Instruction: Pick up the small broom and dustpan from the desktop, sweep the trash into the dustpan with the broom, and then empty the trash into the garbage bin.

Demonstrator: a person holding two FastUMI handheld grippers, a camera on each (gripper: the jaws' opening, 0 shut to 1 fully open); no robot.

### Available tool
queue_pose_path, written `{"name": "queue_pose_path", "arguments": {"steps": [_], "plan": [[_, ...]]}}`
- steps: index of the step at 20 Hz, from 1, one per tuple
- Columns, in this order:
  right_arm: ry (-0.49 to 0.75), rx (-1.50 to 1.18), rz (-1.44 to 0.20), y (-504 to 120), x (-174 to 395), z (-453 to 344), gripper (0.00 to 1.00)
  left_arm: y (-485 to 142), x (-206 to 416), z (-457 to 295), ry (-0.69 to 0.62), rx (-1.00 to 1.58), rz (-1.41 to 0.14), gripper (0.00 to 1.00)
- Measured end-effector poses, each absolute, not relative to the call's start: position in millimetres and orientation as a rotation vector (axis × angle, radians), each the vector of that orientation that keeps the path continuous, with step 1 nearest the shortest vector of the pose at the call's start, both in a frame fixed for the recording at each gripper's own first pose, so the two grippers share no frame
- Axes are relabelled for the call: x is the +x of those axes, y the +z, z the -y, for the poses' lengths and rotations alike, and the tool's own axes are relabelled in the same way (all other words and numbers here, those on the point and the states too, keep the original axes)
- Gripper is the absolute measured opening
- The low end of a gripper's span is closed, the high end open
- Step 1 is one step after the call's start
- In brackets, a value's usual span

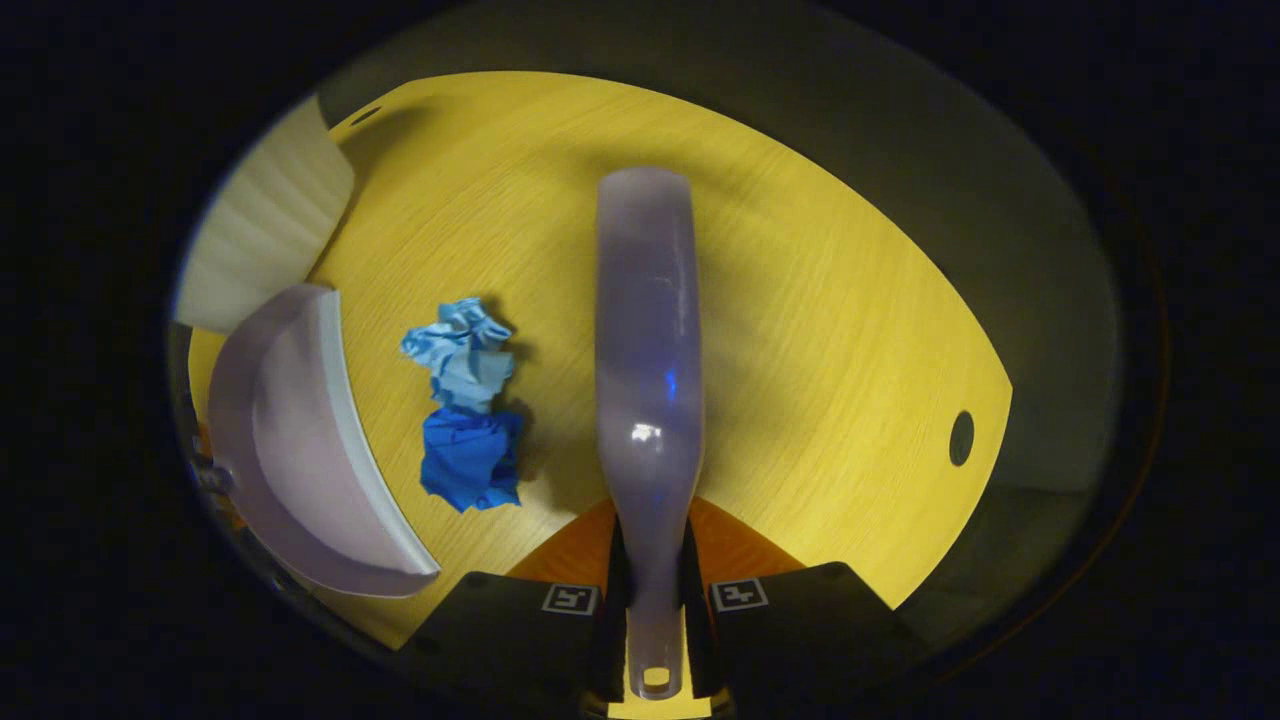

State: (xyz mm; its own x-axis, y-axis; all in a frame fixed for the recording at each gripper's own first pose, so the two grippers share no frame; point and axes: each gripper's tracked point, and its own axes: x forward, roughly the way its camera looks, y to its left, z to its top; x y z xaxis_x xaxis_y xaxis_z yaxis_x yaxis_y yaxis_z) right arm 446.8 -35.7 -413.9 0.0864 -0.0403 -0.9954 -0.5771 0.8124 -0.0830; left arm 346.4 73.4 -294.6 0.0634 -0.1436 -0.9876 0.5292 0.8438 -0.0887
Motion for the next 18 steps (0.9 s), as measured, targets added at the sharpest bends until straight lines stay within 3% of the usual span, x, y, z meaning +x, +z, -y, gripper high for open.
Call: {"name": "queue_pose_path", "arguments": {"steps": [5, 8, 18], "plan": [[0.732, -0.675, -1.527, -409, 389, 30, 0.27, -302, 347, -76, -0.527, 0.355, -1.386, 0.29], [0.825, -0.588, -1.554, -408, 371, 40, 0.28, -304, 350, -77, -0.54, 0.354, -1.359, 0.29], [0.654, -0.329, -1.527, -409, 415, 63, 0.28, -278, 326, -65, -0.578, 0.224, -1.247, 0.29]]}}
